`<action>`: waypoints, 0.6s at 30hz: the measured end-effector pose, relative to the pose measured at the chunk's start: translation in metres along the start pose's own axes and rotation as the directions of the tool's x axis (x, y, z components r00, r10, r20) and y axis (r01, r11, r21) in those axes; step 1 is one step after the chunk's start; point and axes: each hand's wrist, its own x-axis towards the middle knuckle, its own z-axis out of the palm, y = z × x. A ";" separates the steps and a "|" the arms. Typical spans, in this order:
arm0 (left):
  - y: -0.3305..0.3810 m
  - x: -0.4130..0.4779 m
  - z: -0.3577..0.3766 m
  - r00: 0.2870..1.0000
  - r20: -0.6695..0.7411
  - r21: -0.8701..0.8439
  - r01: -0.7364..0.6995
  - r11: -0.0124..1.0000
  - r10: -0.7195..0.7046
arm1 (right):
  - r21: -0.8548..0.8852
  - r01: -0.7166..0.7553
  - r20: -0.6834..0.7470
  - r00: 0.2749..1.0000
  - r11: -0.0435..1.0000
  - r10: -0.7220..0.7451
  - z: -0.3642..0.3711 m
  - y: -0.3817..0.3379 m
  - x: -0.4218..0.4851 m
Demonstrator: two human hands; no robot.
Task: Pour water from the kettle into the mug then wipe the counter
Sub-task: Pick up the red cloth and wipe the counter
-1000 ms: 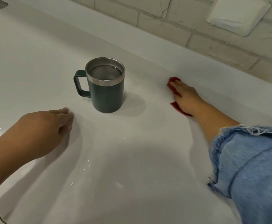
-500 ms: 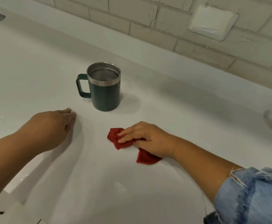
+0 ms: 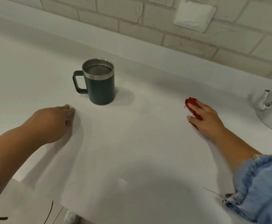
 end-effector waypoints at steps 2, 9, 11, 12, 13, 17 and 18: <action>0.000 0.000 0.000 1.000 0.015 0.004 0.001 1.000 -0.001 | -0.059 0.093 -0.017 0.995 0.994 -0.094 0.018 -0.017 -0.011; 0.003 -0.003 -0.004 0.999 0.046 0.012 -0.014 1.000 0.013 | -0.008 0.282 0.057 0.958 0.959 -0.281 0.084 -0.117 -0.097; 0.002 -0.003 -0.006 0.997 0.071 0.013 -0.010 1.000 0.009 | 0.100 0.263 0.133 0.952 0.960 -0.275 0.086 -0.132 -0.112; 0.002 -0.003 -0.006 0.997 0.083 0.015 -0.010 1.000 0.008 | 0.229 0.197 0.173 0.955 0.953 -0.239 0.078 -0.136 -0.113; 0.002 -0.003 -0.007 0.996 0.091 0.020 -0.012 1.000 0.010 | 0.404 0.087 0.203 0.962 0.911 -0.182 0.064 -0.137 -0.113; 0.002 -0.004 -0.006 0.995 0.102 0.015 -0.010 1.000 0.008 | 0.778 -0.170 0.104 0.984 0.605 0.143 -0.012 -0.105 -0.117; 0.001 -0.004 -0.006 0.995 0.101 0.014 -0.011 1.000 0.009 | 0.785 -0.186 0.060 0.972 0.592 0.226 -0.029 -0.087 -0.123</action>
